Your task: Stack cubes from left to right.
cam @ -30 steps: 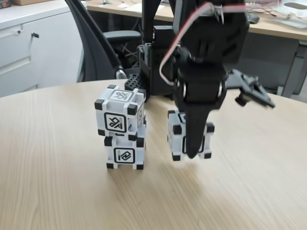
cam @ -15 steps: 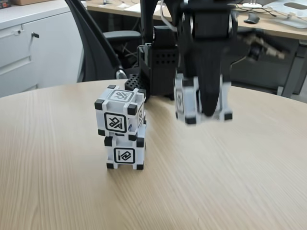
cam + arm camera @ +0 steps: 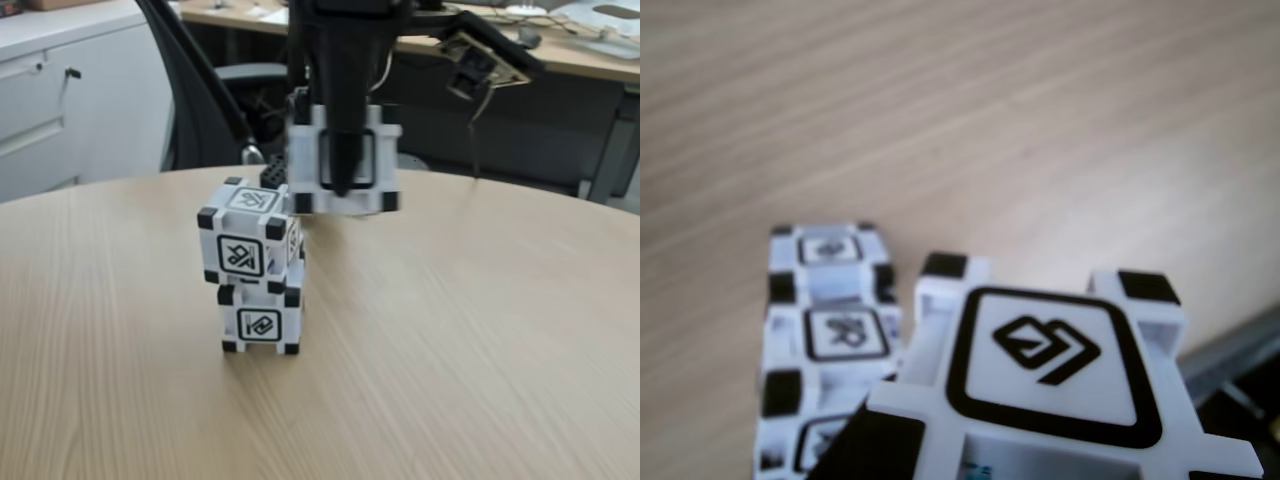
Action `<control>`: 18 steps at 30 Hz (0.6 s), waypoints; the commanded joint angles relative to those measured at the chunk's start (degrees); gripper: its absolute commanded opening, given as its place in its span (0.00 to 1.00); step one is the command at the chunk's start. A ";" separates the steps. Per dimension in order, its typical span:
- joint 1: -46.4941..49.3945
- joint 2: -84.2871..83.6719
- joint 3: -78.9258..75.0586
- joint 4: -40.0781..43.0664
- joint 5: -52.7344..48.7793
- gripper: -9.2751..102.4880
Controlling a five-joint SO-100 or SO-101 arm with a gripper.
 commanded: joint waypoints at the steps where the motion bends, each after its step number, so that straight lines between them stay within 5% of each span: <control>1: 2.64 2.11 -1.85 -0.35 -1.85 0.08; 18: 11.51 2.02 -1.85 0.00 -2.55 0.08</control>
